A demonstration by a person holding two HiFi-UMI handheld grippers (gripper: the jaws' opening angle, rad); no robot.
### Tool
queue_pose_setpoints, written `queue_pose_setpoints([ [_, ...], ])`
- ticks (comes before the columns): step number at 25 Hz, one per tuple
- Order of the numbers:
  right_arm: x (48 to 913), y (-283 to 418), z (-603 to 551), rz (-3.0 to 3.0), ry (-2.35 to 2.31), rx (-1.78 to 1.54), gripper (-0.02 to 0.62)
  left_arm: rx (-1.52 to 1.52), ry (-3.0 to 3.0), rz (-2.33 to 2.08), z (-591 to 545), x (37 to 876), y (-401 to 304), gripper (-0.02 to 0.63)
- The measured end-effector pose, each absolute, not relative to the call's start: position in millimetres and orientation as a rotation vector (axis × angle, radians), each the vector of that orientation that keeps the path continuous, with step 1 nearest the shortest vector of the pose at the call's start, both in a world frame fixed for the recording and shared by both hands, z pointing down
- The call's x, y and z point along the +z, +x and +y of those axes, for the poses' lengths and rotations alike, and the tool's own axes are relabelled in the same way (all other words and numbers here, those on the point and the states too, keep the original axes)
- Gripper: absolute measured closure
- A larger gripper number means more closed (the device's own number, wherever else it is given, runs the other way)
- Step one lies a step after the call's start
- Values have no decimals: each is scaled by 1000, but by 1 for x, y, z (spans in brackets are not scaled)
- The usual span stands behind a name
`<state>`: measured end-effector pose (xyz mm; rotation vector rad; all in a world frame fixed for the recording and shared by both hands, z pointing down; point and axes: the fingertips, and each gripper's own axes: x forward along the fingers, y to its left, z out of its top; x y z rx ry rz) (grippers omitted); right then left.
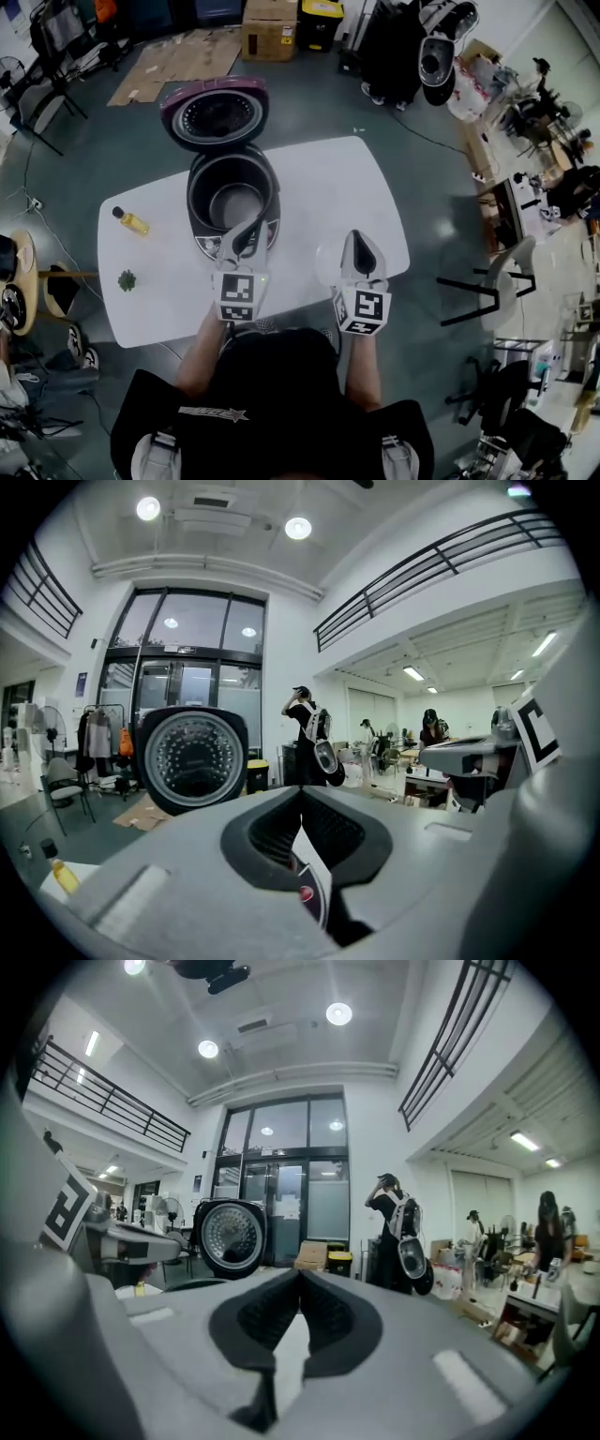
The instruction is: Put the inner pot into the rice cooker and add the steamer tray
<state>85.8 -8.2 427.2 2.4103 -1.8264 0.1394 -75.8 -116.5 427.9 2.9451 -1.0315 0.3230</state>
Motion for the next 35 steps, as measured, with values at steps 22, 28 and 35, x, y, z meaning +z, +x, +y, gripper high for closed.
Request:
queue_pose_setpoints([
  [22,497,212,124,-1585,2552,533,416,553,2883,-563,-6,496,86,351],
  [28,539,212,136,-1579,2488,664,410,671,2822,-566,6,535,85,345],
  [35,590,214,144,-1575,2415,809,410,828,2743,-565,22,590,82,345],
])
